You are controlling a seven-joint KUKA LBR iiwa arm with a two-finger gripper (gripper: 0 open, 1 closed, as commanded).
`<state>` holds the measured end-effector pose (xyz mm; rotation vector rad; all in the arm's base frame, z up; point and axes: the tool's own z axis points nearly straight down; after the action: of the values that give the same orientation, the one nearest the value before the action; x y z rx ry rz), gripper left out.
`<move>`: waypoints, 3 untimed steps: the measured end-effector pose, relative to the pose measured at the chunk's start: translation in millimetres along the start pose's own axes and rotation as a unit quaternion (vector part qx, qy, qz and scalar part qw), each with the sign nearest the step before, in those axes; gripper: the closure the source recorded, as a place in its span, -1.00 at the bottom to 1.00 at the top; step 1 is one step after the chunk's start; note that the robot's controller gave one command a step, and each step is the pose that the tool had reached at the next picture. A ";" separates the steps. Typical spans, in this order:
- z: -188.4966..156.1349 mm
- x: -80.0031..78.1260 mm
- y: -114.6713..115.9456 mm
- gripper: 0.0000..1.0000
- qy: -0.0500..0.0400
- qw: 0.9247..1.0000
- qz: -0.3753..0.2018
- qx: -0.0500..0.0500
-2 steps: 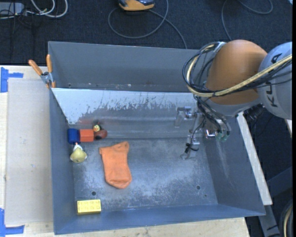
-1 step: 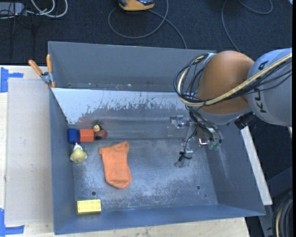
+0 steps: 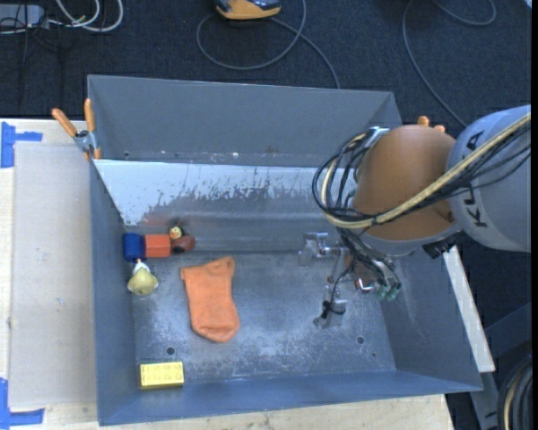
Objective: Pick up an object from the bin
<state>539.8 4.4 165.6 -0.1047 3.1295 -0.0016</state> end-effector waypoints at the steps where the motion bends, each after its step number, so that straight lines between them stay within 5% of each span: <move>1: 34.6 6.3 32.1 -1.00 0.010 1.000 -0.020 -0.001; 2: 41.0 -45.1 64.9 -1.00 0.002 0.998 -0.069 0.000; 3: 36.7 -39.6 84.5 -1.00 0.002 0.997 -0.074 -0.001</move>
Offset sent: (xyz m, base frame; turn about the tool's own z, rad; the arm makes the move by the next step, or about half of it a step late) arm 0.0512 0.0769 -0.0413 -0.1523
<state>574.0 91.4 129.2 -0.3359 3.1183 0.0007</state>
